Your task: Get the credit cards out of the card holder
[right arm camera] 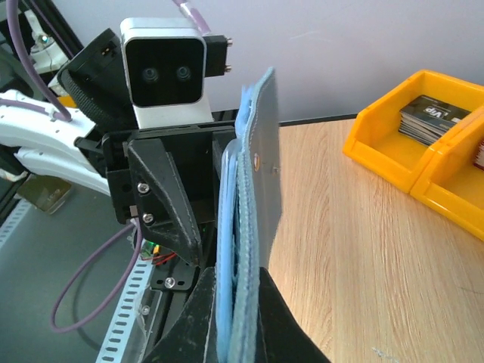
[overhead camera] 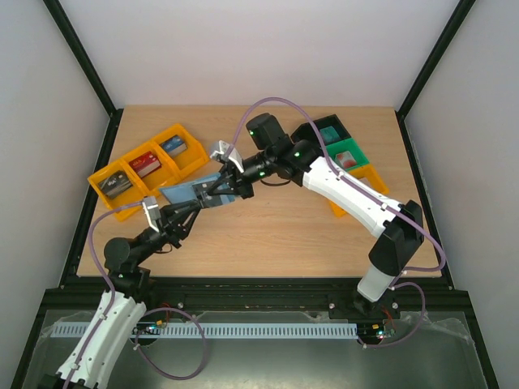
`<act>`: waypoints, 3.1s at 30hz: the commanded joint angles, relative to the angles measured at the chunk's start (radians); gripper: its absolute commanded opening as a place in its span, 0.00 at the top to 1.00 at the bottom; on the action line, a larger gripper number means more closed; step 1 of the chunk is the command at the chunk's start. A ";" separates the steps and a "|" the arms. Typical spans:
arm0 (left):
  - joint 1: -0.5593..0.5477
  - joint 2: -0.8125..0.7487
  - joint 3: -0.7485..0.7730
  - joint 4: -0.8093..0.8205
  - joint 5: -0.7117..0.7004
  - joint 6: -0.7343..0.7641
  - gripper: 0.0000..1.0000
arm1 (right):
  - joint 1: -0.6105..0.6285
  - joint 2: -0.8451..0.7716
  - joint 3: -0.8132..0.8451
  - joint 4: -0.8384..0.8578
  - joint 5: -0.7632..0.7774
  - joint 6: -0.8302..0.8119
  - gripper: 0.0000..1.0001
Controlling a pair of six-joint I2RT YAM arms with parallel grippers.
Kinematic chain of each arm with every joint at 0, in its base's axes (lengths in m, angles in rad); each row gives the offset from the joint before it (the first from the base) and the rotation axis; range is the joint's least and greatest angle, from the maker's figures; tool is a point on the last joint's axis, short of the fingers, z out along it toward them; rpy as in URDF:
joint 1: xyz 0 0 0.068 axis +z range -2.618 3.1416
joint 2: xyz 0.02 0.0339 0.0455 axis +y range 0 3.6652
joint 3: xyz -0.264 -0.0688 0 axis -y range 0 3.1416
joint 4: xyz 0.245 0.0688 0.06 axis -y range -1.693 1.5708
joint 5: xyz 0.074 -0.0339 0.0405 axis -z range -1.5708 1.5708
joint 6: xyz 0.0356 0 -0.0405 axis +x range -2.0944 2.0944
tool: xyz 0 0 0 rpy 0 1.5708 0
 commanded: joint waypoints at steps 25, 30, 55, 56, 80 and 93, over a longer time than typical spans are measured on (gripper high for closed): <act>0.005 -0.009 0.015 -0.032 -0.138 -0.023 0.98 | -0.048 -0.067 -0.031 -0.012 0.011 0.005 0.95; 0.012 -0.010 0.018 -0.042 -0.106 -0.002 0.98 | -0.094 -0.116 -0.082 0.018 0.029 0.023 0.96; 0.020 -0.010 0.023 -0.060 -0.135 -0.006 0.97 | -0.169 -0.130 -0.139 0.190 0.216 0.271 0.98; 0.020 -0.010 0.022 -0.064 -0.143 -0.002 0.98 | -0.181 -0.113 -0.137 0.182 0.226 0.293 0.98; 0.047 -0.061 0.017 -0.084 -0.176 0.003 0.97 | -0.140 0.384 -0.110 0.002 0.281 0.512 0.51; 0.081 -0.048 0.015 -0.023 -0.177 -0.046 0.98 | -0.118 -0.113 -0.324 0.419 0.430 0.443 0.31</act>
